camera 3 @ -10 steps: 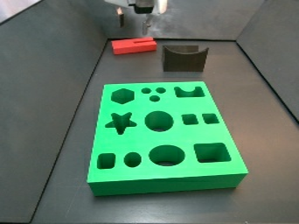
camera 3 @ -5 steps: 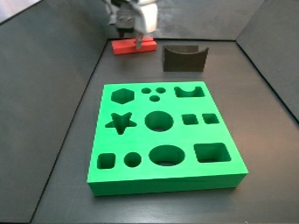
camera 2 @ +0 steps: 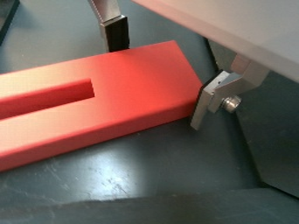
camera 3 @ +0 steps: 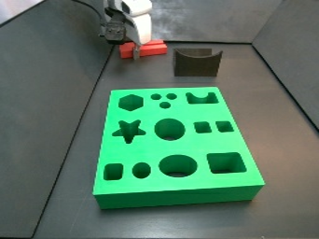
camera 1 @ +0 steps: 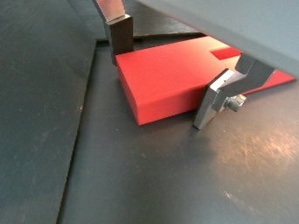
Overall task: Pick up the double-square object. Move up. Place the double-square object on the fixture. Regrasp the double-square object. Move to above the board. Insert the double-square object.
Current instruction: Pick up the double-square object.
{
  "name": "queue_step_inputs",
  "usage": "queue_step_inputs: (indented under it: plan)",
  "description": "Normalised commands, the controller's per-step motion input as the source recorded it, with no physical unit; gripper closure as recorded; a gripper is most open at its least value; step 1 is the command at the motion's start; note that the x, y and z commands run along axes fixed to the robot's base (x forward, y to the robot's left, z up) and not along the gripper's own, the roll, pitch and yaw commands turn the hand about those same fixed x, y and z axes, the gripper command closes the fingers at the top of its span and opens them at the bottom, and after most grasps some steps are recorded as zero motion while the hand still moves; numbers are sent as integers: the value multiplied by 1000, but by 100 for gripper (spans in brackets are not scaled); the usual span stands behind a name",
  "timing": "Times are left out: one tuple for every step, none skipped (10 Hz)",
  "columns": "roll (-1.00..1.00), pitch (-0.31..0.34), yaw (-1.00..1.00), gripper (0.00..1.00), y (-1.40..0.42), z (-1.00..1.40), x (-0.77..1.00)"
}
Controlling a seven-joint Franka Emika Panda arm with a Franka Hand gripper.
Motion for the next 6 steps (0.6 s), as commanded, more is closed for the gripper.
queue_step_inputs:
  plan:
    - [-34,40,-474,0,-126,-780,560]
    - [-44,97,-606,0,-9,-706,391]
    - [-47,0,-46,0,0,0,51]
    - [-10,0,0,0,3,0,0]
    - [0,0,0,0,0,0,0]
    - [0,0,0,100,0,0,0]
